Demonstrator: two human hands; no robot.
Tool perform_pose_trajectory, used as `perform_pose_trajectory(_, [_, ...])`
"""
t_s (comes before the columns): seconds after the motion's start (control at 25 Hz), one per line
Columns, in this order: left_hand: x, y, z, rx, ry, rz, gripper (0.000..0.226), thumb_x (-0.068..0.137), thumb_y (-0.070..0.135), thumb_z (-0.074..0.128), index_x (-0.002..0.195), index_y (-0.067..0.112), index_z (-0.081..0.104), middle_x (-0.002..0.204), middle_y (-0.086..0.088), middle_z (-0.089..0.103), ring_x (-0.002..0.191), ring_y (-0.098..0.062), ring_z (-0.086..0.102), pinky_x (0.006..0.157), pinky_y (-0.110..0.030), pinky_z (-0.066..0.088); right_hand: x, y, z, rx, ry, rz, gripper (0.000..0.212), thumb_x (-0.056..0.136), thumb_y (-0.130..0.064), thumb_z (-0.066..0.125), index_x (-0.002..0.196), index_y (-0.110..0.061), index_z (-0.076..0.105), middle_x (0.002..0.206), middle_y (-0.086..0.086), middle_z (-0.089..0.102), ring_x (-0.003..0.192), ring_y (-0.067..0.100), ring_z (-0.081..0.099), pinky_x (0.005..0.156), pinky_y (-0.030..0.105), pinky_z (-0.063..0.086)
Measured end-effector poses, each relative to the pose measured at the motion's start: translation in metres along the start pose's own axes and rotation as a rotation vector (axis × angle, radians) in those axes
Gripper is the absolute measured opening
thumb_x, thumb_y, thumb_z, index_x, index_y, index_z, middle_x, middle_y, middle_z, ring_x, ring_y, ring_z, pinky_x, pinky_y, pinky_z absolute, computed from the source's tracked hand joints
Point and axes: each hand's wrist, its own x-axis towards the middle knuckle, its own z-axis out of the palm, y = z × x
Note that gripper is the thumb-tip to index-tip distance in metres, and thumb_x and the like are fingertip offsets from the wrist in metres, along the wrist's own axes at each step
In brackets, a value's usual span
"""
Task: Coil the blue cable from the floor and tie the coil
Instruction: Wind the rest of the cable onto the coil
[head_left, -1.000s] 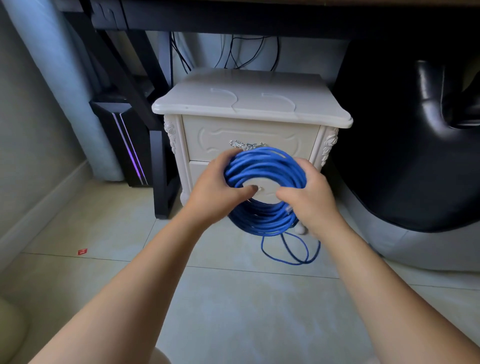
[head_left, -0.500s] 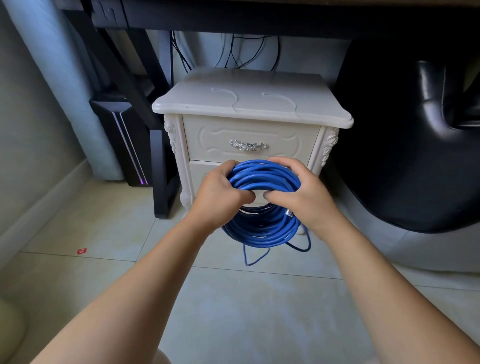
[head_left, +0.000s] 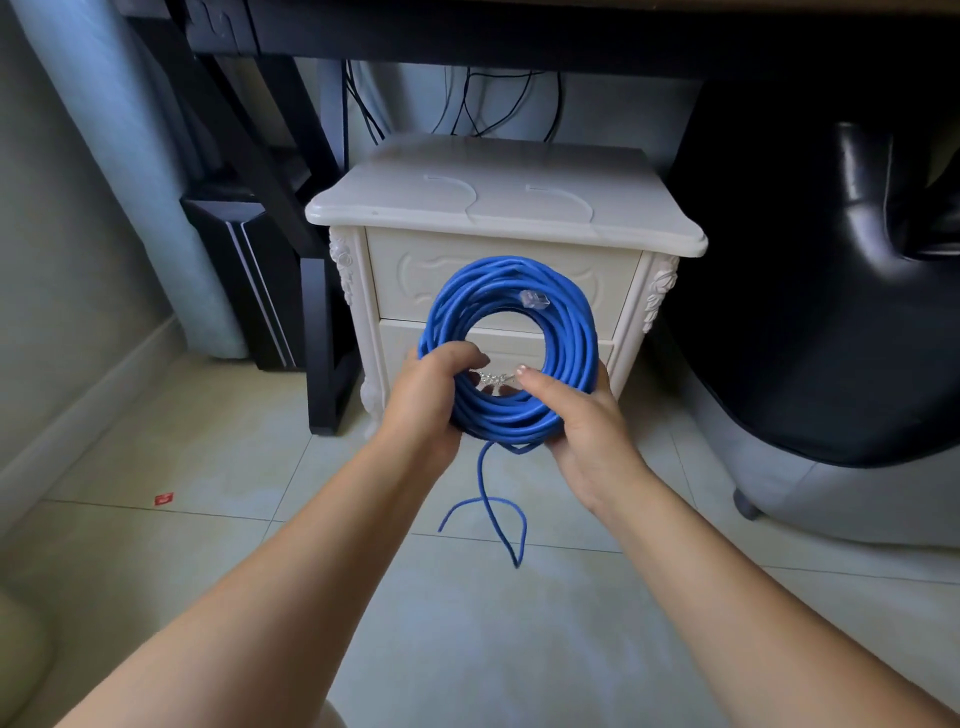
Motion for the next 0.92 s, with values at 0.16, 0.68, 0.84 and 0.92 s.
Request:
perform_pose_trajectory(0.16, [-0.004,-0.008,0.001,0.111,-0.140,-0.043,0.013,0.084,0.000,0.059,0.093,0.008,0.054,0.072,-0.004,0.053,0.070,-0.016,0.053,0.070,-0.033,0.046,0.003,-0.003,-0.004,0.055,0.178,0.080,0.037,0.082,0.004,0.065,0.118,0.002,0.055,0.084,0.018,0.067,0.075,0.029,0.072,0.078,0.044,0.059])
perform_pose_trajectory(0.68, [0.000,0.015,-0.015,0.998,-0.438,0.493,0.092,0.070,0.022,0.086,0.146,0.037,0.035,0.137,0.015,0.042,0.117,0.010,0.048,0.095,-0.006,0.038,0.007,-0.023,-0.015,-0.799,0.138,-0.247,0.048,0.069,-0.002,0.062,0.102,-0.038,0.058,0.086,-0.012,0.066,0.080,0.017,0.063,0.071,0.030,0.051])
perform_pose_trajectory(0.84, [0.000,0.002,-0.009,1.151,-0.310,0.615,0.057,0.076,0.009,0.071,0.126,0.027,0.053,0.111,0.008,0.060,0.095,-0.008,0.058,0.080,-0.018,0.047,0.000,-0.018,-0.007,-1.079,0.002,-0.390,0.054,0.072,-0.003,0.063,0.118,-0.031,0.059,0.106,-0.009,0.064,0.094,0.019,0.059,0.081,0.036,0.051])
perform_pose_trajectory(0.92, [-0.001,0.000,-0.007,1.135,-0.262,0.601,0.036,0.077,0.005,0.065,0.107,0.021,0.057,0.089,0.008,0.064,0.078,-0.008,0.059,0.065,-0.016,0.046,-0.001,-0.019,-0.008,-1.075,0.017,-0.418,0.052,0.073,-0.004,0.064,0.119,-0.029,0.059,0.105,-0.009,0.064,0.095,0.019,0.059,0.081,0.039,0.051])
